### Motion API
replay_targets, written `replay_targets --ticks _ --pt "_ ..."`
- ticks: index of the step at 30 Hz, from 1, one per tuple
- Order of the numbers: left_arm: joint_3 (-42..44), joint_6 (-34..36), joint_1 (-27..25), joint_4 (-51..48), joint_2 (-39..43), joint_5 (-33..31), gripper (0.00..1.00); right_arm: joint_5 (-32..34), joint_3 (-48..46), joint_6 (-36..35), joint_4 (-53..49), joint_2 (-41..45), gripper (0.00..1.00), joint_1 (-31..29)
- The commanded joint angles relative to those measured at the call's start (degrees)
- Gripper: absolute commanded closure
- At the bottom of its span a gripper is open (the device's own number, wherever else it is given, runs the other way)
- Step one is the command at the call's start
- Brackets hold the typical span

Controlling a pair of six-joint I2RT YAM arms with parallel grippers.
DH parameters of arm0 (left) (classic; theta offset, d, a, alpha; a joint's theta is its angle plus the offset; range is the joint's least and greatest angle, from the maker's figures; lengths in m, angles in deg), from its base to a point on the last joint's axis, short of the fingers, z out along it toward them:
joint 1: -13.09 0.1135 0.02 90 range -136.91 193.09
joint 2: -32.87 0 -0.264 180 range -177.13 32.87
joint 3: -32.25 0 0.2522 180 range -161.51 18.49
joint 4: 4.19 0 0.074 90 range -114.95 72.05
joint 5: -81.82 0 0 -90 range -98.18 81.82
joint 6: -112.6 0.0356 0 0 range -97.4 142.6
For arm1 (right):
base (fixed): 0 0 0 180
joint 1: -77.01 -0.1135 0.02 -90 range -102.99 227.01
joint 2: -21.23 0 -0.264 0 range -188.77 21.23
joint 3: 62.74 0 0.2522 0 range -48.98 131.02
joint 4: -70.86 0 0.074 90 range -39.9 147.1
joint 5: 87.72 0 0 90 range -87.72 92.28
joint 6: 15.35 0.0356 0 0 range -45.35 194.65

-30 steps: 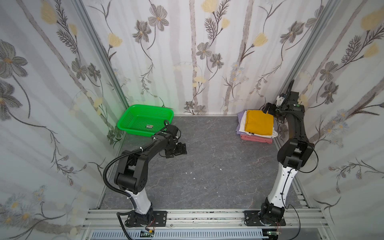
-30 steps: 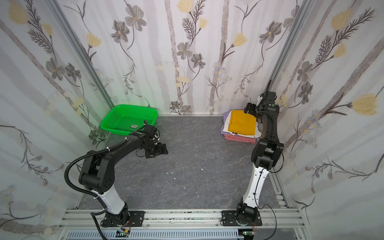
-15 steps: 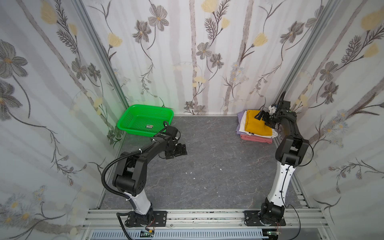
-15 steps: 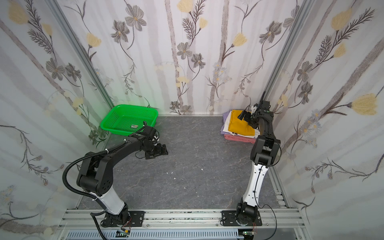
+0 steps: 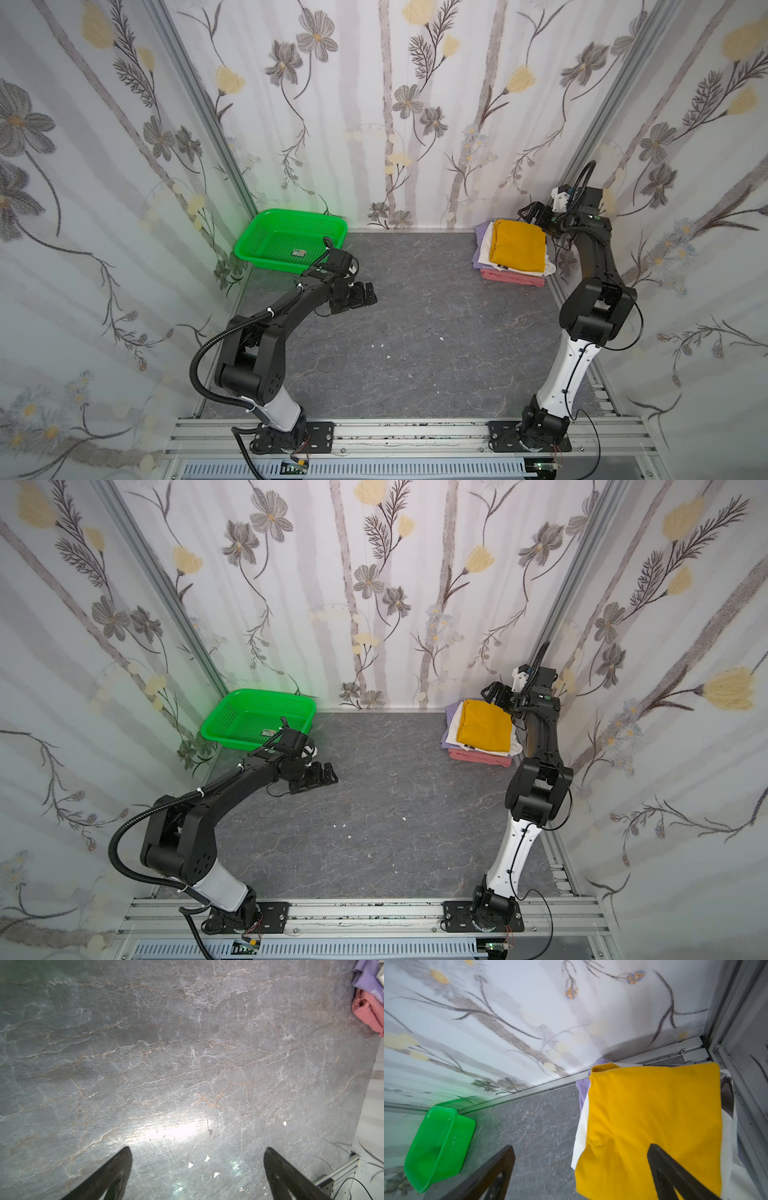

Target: Fold and stack the t-shirts

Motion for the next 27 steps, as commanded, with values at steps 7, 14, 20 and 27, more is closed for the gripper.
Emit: replay_targets --ticks 7,14,20,27 --pt "-4.62 4.33 -7.73 10.53 8.06 17.72 0.0 -5.81 4.33 1.7 -3.7 -9.75 0.0 -0.37" --pt "-7.72 7.08 -15.74 14.25 8.87 16.08 0.0 -7.51 -8.34 2.82 6.66 2.99 0.0 -1.96" --pt "-9.24 7.23 -19.39 14.85 8.73 15.17 0.0 -8.14 -9.15 5.03 7.79 -3.24 0.0 -2.81" --pt "-9.22 7.23 -23.05 15.24 7.36 15.01 0.0 -17.82 -6.23 5.66 7.98 -3.78 0.0 -2.9"
